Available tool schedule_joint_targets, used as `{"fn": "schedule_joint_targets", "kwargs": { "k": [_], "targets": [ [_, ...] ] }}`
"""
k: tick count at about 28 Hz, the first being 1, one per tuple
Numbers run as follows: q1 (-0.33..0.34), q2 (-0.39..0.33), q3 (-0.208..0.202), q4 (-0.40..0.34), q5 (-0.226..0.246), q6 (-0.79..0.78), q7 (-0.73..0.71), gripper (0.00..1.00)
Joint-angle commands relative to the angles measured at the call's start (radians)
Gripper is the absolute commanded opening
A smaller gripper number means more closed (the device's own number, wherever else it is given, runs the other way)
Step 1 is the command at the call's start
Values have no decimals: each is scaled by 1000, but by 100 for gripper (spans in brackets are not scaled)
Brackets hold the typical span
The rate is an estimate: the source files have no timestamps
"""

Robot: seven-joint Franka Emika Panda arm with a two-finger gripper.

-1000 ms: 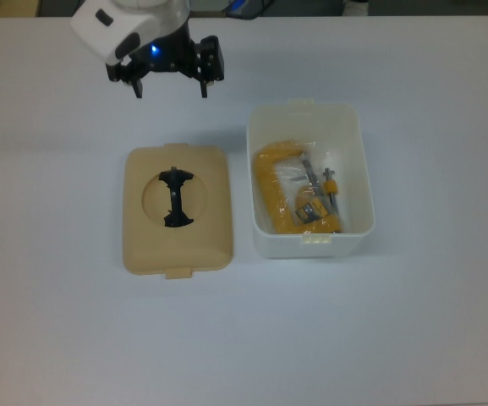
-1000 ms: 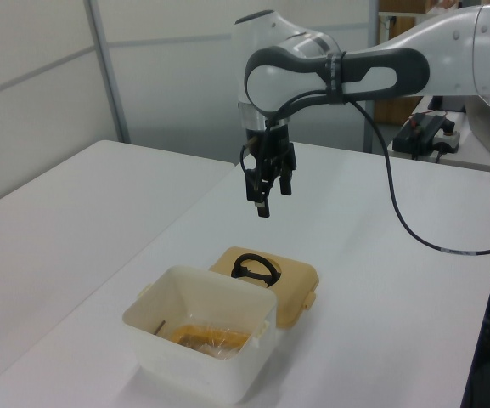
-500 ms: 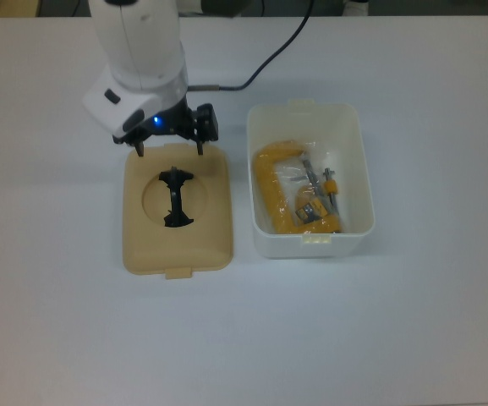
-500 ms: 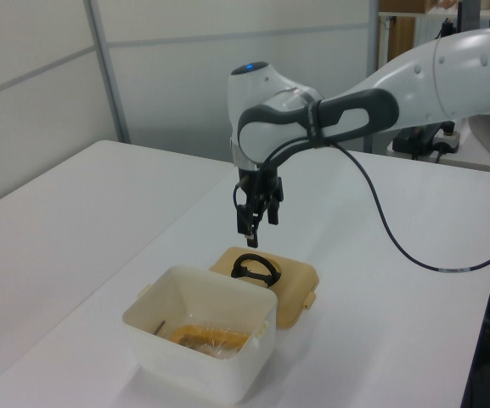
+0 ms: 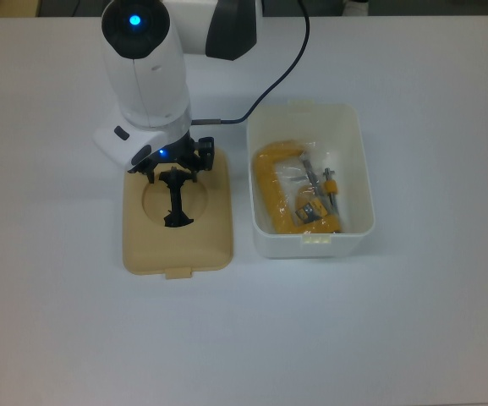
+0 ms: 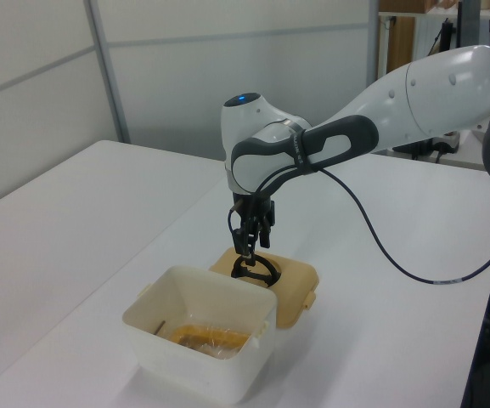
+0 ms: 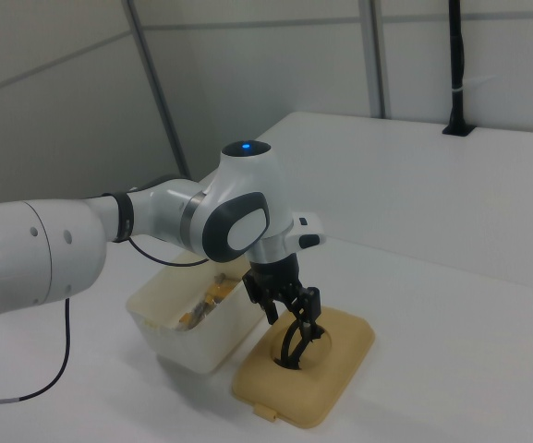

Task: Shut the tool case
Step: 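Lift the tan lid by its handle off the table, then carry the lid over the white box and lower it onto the rim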

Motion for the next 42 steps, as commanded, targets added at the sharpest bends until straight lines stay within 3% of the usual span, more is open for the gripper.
{"fn": "schedule_joint_targets", "kwargs": {
  "k": [1,10,23,28,42],
  "targets": [
    [11,7,-7,-9,-15,21,-2,31],
    [13,25,-3,-12,-17,69,-2,0],
    [8,13,-3,-5,-17,78,-17,0],
    [-15,-74,-12,-3,-15,51,-67,0],
    [-84,-223,-12,55,-9,-127,-95,0]
  ]
}}
